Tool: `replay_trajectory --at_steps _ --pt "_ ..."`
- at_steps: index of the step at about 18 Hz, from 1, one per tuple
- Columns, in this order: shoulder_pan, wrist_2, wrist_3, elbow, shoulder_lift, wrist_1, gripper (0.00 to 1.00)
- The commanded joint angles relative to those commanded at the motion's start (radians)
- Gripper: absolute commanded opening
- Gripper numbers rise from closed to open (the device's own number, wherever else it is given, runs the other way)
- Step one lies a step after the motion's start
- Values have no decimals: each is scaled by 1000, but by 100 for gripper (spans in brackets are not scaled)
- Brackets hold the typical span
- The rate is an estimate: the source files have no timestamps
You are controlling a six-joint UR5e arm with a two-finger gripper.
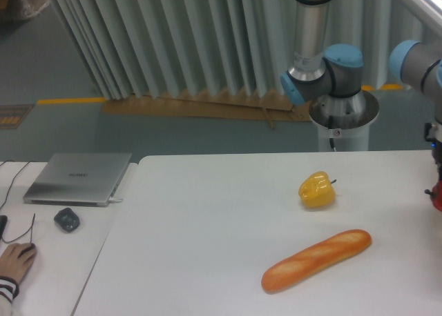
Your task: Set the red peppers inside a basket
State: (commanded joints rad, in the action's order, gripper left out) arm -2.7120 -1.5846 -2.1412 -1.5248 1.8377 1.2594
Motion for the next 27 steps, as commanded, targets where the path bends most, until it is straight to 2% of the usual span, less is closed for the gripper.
replay_trajectory --at_steps 12,17,20,27 --pt "-132 18 -264 11 41 -9 54" --pt "-158 18 -388 17 69 -32 54" --pt "-164 18 -494 18 89 -74 54" --pt "-172 15 -533 20 109 -81 55"
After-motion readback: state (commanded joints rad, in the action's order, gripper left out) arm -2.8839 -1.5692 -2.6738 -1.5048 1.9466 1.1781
